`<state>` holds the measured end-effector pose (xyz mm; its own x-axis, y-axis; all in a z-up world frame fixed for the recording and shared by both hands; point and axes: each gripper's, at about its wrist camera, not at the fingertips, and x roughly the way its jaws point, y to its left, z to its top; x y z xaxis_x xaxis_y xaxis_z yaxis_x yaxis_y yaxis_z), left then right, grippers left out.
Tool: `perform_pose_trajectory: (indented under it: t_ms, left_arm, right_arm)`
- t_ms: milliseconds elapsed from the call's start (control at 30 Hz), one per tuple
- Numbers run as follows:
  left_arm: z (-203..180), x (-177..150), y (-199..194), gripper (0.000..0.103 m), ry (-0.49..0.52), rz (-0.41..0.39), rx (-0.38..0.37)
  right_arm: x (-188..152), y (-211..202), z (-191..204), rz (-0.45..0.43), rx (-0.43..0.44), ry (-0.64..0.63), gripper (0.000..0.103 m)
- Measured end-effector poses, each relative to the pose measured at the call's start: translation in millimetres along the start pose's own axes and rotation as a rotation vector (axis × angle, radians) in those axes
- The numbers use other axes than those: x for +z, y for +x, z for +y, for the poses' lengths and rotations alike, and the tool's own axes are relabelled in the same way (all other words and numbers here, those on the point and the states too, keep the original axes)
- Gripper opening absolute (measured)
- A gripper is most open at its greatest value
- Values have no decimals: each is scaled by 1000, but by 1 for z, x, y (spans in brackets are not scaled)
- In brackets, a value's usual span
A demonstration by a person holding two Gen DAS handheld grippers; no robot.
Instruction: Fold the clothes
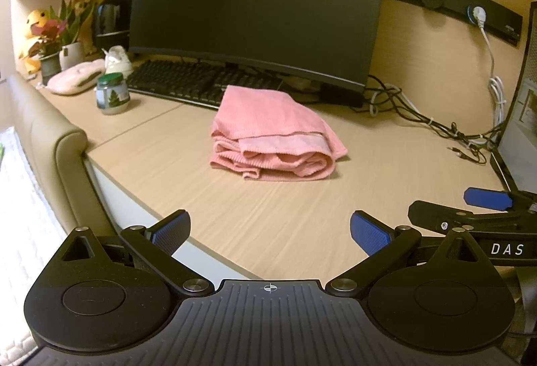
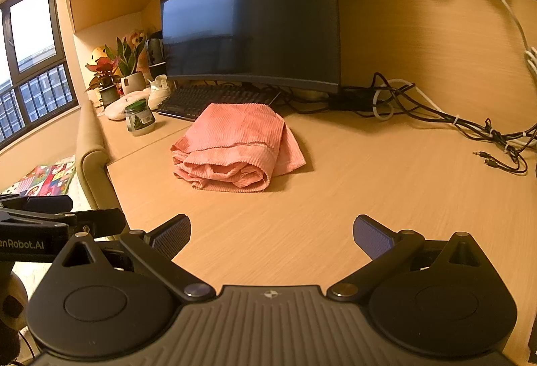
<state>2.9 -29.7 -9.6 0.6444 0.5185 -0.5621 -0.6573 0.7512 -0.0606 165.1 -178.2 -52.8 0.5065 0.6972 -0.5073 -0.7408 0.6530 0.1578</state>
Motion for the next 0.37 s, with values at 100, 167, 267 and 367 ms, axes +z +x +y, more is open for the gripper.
perform_pose_trajectory:
  t_ms: [100, 167, 267, 367]
  left_arm:
    - [0, 0, 1, 103, 0, 3, -1]
    - [1, 0, 2, 103, 1, 5, -1]
    - [2, 0, 3, 103, -3, 6, -2]
    - [3, 1, 4, 103, -11, 7, 0]
  right_arm:
    - [0, 1, 0, 4, -2, 3, 103]
    - [0, 2, -1, 7, -3, 5, 103]
    - [0, 3, 0, 7, -3, -1, 103]
    - [0, 3, 1, 8, -5, -4, 103]
